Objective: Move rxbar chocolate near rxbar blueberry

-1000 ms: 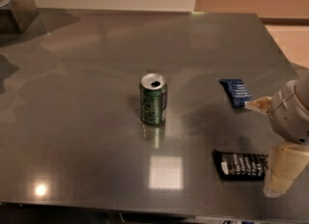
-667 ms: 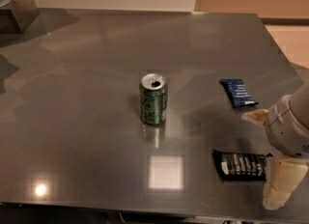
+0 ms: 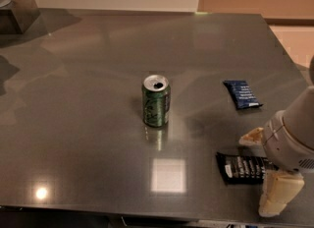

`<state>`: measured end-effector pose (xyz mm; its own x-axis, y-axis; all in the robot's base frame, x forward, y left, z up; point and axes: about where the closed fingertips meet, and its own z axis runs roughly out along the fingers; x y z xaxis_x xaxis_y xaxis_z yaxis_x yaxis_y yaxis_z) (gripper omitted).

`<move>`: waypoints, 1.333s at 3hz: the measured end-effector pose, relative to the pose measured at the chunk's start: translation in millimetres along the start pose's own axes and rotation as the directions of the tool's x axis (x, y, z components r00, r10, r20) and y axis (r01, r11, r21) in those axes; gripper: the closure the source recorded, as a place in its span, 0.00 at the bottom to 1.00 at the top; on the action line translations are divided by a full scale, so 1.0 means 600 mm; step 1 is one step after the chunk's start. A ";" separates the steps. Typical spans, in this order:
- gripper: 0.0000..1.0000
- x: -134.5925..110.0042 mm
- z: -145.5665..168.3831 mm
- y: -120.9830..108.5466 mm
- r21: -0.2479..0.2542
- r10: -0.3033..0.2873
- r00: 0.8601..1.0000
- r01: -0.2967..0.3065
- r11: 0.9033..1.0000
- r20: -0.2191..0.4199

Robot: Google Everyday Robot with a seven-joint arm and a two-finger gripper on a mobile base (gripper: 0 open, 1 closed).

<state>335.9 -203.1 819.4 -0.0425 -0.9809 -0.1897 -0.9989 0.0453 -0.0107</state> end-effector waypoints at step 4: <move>1.00 -0.004 -0.010 -0.006 -0.029 0.015 1.000 -0.015 0.999 0.002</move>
Offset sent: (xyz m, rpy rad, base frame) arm -0.0004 0.0017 0.0018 0.0127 0.0662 0.0098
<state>339.7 -202.1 825.9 -0.0572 -0.9797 -0.1921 -0.9983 0.0543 0.0205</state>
